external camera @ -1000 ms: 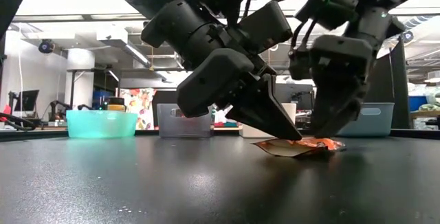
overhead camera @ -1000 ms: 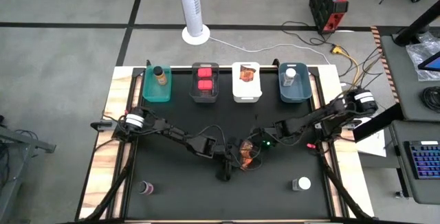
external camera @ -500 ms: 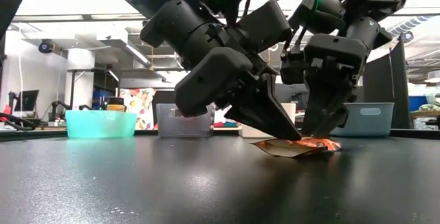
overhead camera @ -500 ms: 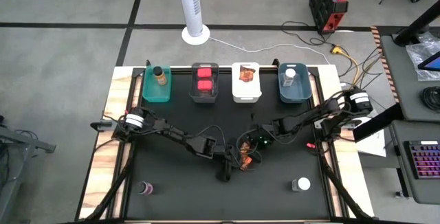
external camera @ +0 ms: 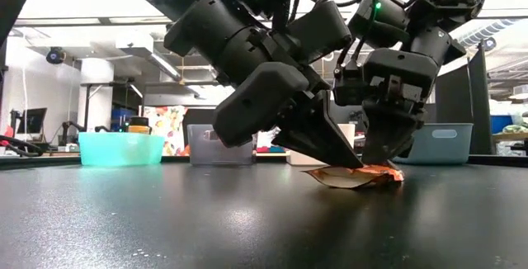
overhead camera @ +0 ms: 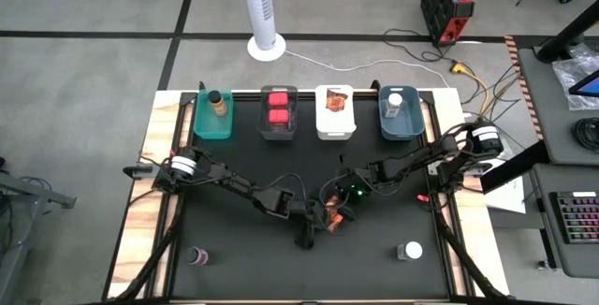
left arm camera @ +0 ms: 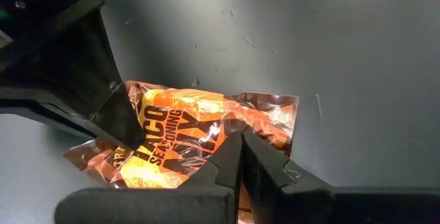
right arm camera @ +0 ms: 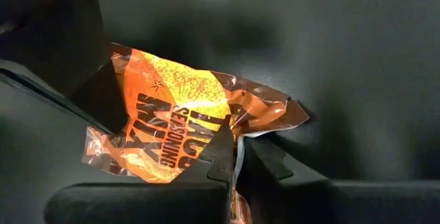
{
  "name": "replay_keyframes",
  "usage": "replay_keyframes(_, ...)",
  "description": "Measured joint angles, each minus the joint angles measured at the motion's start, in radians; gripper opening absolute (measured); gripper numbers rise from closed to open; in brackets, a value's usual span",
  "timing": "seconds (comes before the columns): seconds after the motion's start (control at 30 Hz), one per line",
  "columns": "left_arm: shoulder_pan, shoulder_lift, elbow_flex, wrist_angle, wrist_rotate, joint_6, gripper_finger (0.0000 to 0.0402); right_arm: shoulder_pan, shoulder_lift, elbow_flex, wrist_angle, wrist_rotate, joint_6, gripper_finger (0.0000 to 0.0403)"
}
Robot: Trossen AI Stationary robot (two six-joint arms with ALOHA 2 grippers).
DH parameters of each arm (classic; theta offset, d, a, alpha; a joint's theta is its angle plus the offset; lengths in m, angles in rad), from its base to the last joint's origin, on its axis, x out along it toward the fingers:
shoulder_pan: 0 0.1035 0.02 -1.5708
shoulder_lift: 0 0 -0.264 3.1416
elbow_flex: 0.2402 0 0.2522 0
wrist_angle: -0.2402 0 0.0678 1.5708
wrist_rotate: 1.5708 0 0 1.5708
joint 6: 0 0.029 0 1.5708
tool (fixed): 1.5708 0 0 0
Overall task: Sort spices by type
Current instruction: Put the orange seasoning pack into the white bin
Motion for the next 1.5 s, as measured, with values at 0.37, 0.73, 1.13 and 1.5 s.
replay_keyframes(0.37,-0.002,-0.062,-0.004,-0.021,-0.027,-0.010,0.0000,-0.017,-0.166,0.005,-0.165,0.004,-0.008,0.0009)
replay_keyframes(0.73,-0.008,-0.121,-0.006,-0.063,-0.008,-0.015,0.0000,-0.018,-0.388,0.005,-0.352,0.106,-0.045,0.0009)
replay_keyframes(1.13,-0.027,-0.326,-0.030,-0.187,-0.067,0.033,0.0000,-0.018,-0.420,0.361,-0.870,0.453,-0.275,0.0009)
replay_keyframes(1.5,-0.081,-0.720,-0.303,-0.124,-0.313,-0.082,0.0000,-0.119,-0.231,0.670,-0.984,0.644,-0.849,0.0009)
